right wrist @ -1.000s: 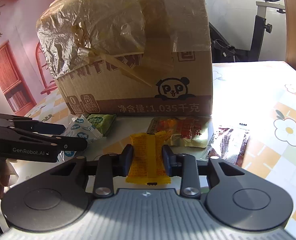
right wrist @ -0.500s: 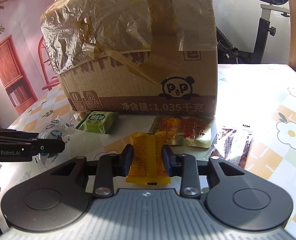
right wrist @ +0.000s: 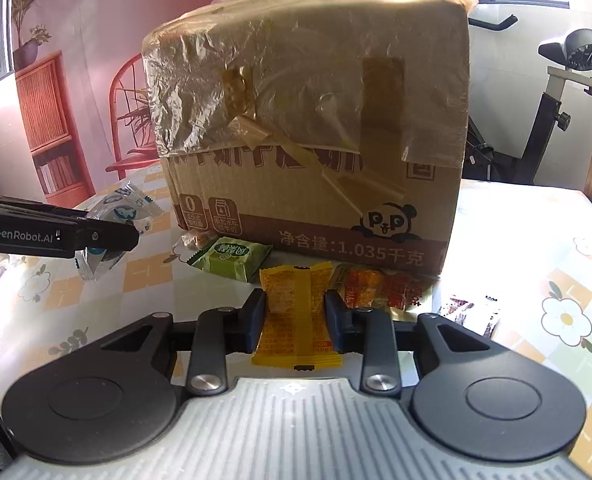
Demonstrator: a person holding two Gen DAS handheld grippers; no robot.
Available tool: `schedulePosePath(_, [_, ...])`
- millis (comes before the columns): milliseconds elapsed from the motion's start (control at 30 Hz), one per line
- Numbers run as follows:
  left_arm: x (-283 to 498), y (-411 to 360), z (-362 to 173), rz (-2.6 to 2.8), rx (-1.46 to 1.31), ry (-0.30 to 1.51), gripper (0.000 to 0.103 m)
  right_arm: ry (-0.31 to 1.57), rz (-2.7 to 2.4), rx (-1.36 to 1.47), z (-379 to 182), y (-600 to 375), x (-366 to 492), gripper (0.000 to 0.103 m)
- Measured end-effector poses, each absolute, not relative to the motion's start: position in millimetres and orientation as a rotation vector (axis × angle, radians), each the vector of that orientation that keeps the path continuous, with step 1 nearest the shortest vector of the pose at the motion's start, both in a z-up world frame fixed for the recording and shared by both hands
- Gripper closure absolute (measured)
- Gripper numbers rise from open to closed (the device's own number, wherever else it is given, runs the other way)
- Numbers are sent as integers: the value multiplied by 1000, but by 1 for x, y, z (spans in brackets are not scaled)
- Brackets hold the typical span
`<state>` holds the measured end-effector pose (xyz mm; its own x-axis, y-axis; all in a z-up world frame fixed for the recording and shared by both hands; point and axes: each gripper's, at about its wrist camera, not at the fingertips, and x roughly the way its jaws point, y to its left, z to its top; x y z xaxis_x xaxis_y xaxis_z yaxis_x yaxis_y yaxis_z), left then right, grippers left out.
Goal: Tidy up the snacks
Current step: 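Lift the blue-white packet and yellow bag toward the box opening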
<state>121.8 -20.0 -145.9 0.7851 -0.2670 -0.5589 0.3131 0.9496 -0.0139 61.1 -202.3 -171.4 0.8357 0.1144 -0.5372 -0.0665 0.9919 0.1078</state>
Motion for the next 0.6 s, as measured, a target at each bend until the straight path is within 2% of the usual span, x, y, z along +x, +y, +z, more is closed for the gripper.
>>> schedulePosePath(433, [139, -27, -45, -342, 21, 356, 54, 276, 206, 33, -57, -200, 73, 69])
schedulePosePath(600, [173, -43, -17, -369, 8, 312, 54, 250, 182, 26, -23, -207, 112, 69])
